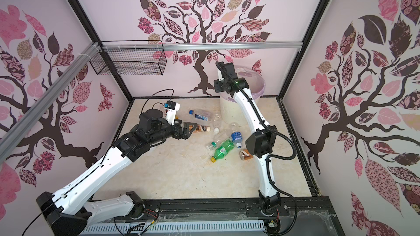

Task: Throw the plastic bottles in the bin
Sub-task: Move the trash bin to the top-center of the table.

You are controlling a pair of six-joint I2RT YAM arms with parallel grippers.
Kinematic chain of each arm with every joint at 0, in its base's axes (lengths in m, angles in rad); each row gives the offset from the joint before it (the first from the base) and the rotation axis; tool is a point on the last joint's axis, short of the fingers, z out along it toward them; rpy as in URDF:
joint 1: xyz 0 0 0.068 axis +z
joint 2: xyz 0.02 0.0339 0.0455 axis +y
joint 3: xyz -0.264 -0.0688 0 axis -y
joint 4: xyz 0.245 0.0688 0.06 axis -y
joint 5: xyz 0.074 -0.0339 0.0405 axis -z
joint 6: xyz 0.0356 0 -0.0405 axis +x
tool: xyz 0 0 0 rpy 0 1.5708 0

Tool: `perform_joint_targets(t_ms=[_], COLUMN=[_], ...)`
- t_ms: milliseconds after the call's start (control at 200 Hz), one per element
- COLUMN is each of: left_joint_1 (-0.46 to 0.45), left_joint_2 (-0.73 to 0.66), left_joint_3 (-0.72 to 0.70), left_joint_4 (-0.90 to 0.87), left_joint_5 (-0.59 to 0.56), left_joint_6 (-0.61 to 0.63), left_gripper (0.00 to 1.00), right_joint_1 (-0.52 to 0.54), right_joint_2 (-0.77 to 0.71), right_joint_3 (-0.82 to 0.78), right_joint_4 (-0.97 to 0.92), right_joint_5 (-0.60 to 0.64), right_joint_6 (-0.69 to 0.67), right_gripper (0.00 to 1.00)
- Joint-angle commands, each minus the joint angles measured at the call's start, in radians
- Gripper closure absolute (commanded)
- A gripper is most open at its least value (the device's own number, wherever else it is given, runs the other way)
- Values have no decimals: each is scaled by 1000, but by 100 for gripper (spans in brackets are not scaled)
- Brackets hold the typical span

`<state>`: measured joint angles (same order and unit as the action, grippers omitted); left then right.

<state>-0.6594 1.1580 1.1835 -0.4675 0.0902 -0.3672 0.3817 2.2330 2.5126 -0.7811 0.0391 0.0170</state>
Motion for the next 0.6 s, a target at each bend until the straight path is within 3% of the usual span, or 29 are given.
perform_joint_targets(t_ms=[0,215,280,375,540,595], left_joint_1=[5,9,9,10,29,50], left_joint_2=[-5,1,0,-2,2,0], left_joint_3=[-19,-10,-13,-15,1,4], left_joint_4=[-32,-91,-107,-132,-208,-234], left_joint_5=[-46,-94,-95,-116,-154,-161], left_joint_6=[-12,-39,-43,-64,-112,-135], left_gripper=[2,2,2,2,2,2], right_joint_1=[31,31,31,31,31,31], right_joint_2=[47,24,8,-21,-93,-125], right_joint_3=[23,25,22,13,3,1], right_joint_4=[-18,-24,-23,-22,-9,-10], right_joint_5=[-43,-15,-12,-8,5,-2], right_joint_6=[19,11,12,16,23,29], right_gripper=[80,54,41,37,2,0])
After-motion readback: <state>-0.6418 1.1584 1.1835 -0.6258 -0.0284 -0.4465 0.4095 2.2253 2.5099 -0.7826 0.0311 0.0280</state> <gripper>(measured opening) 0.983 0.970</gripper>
